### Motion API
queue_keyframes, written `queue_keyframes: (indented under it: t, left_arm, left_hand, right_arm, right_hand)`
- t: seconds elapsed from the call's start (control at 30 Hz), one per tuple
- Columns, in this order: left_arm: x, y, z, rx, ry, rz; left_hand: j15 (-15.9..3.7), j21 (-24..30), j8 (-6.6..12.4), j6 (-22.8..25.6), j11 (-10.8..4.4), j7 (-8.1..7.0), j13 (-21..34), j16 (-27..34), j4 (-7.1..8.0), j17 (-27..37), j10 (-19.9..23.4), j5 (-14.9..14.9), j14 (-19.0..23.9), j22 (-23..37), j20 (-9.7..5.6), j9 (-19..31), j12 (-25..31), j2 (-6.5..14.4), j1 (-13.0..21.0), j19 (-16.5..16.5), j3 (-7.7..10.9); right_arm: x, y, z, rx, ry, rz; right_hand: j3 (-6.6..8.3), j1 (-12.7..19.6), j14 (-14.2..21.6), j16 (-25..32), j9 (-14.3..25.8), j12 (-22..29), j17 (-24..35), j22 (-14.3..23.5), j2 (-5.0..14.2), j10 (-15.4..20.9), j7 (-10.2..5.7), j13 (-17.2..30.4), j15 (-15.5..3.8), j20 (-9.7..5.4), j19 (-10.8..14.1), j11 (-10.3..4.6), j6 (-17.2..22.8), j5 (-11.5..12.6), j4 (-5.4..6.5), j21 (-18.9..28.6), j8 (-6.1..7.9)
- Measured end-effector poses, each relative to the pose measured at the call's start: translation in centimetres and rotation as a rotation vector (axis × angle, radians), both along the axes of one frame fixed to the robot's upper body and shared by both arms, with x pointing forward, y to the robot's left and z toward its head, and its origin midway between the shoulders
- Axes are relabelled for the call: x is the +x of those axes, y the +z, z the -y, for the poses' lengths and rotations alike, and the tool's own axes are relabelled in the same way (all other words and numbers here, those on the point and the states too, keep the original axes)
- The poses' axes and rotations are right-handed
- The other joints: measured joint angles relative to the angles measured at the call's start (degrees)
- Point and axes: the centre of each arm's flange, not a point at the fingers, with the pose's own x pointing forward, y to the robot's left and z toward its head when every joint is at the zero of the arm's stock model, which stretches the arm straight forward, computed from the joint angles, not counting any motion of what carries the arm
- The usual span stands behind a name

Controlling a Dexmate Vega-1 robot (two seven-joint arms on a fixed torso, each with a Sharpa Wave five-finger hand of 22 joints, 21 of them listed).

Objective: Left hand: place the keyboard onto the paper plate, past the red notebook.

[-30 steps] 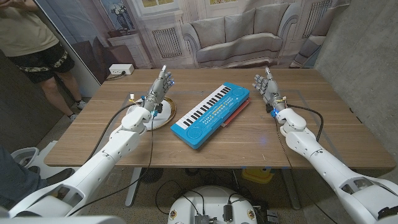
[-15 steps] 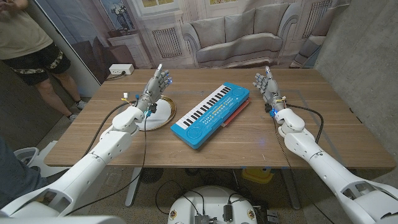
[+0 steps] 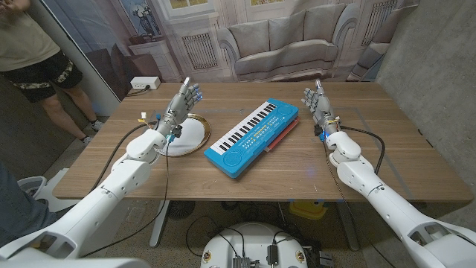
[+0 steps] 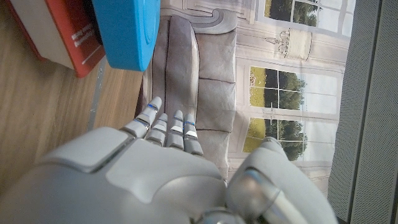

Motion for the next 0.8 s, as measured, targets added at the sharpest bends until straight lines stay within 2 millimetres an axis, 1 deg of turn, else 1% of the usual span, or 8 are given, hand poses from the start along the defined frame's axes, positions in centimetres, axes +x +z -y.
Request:
queue_keyframes:
  t: [0.27, 0.33, 0.37, 0.7, 0.73, 0.8]
  left_arm:
    - [-0.6, -0.6, -0.5, 0.013, 0.003, 0.006]
    - [-0.6, -0.6, -0.5, 0.016, 0.005, 0.010]
    - [-0.8, -0.8, -0.6, 0.022, 0.007, 0.010]
    - [-1.9, -1.4, -1.4, 0.064, 0.015, 0.021]
    - [-2.0, -1.5, -1.4, 0.069, 0.015, 0.022]
    - [-2.2, -1.6, -1.5, 0.075, 0.014, 0.024]
  left_hand:
    - [-0.04, 0.00, 0.00, 0.00, 0.00, 0.00, 0.00, 0.00, -0.24, 0.00, 0.00, 0.00, 0.20, 0.00, 0.00, 0.00, 0.00, 0.24, 0.24, 0.00, 0.24]
    - [-0.23, 0.00, 0.00, 0.00, 0.00, 0.00, 0.00, 0.00, -0.24, 0.00, 0.00, 0.00, 0.38, 0.00, 0.00, -0.01, 0.00, 0.24, 0.24, 0.00, 0.24]
    - [-0.23, 0.00, 0.00, 0.00, 0.00, 0.00, 0.00, 0.00, -0.24, 0.00, 0.00, 0.00, 0.38, 0.00, 0.00, -0.01, 0.00, 0.40, 0.40, -0.01, 0.24]
    - [-0.23, -0.39, 0.00, 0.20, 0.00, -0.20, 0.00, 0.00, -0.48, 0.00, -0.01, -0.01, 0.38, -0.01, 0.32, -0.01, 0.00, 0.37, 0.99, 0.31, 0.48]
    - [-0.23, -0.39, 0.00, 0.20, 0.00, -0.20, 0.00, 0.00, -0.48, 0.00, -0.01, -0.01, 0.38, -0.01, 0.32, -0.01, 0.00, 0.37, 0.99, 0.31, 0.48]
    - [-0.23, -0.39, 0.00, 0.20, 0.00, -0.20, 0.00, 0.00, -0.48, 0.00, -0.01, -0.01, 0.38, -0.01, 0.32, -0.01, 0.00, 0.38, 0.99, 0.31, 0.48]
  right_arm:
    - [-0.4, -0.2, -0.3, 0.007, -0.015, -0.002]
    - [-0.5, -0.2, -0.4, 0.007, -0.013, -0.001]
    - [-0.5, -0.3, -0.4, 0.009, -0.019, -0.002]
    - [-1.0, -0.9, -1.2, 0.016, -0.026, -0.004]
    - [-1.0, -0.9, -1.2, 0.017, -0.028, -0.004]
    - [-1.2, -1.0, -1.4, 0.018, -0.028, -0.003]
  right_hand:
    - [0.00, 0.12, 0.05, 0.00, 0.00, 0.00, 0.00, 0.00, 0.12, 0.00, -0.01, 0.00, 0.05, 0.20, 0.20, 0.00, 0.01, 0.00, 0.00, -0.41, 0.00]
    - [0.00, 0.12, 0.20, 0.00, 0.00, 0.00, 0.00, -0.01, 0.12, 0.02, -0.01, 0.00, 0.20, -0.02, 0.42, 0.03, 0.00, 0.00, 0.00, -0.41, 0.00]
    - [0.00, 0.12, 0.20, 0.00, 0.00, 0.00, 0.00, -0.01, 0.12, 0.20, -0.01, 0.00, 0.20, -0.02, 0.43, 0.21, 0.00, 0.00, 0.00, -0.41, 0.00]
    - [0.00, 0.35, 0.19, 0.00, 0.00, 0.00, 0.01, -0.01, 0.35, 0.20, -0.01, -0.01, 0.20, -0.01, 0.41, 0.21, 0.00, 0.00, 0.00, -0.49, 0.00]
    - [-0.02, 0.35, 0.19, 0.00, 0.00, 0.00, 0.01, -0.01, 0.35, 0.20, -0.01, -0.01, 0.20, -0.12, 0.52, 0.21, 0.00, 0.00, -0.02, -0.75, 0.00]
    - [-0.07, 0.35, 0.19, 0.00, -0.01, 0.00, 0.01, -0.01, 0.34, 0.20, -0.01, -0.01, 0.20, -0.21, 0.61, 0.21, 0.00, 0.00, -0.43, -0.85, 0.00]
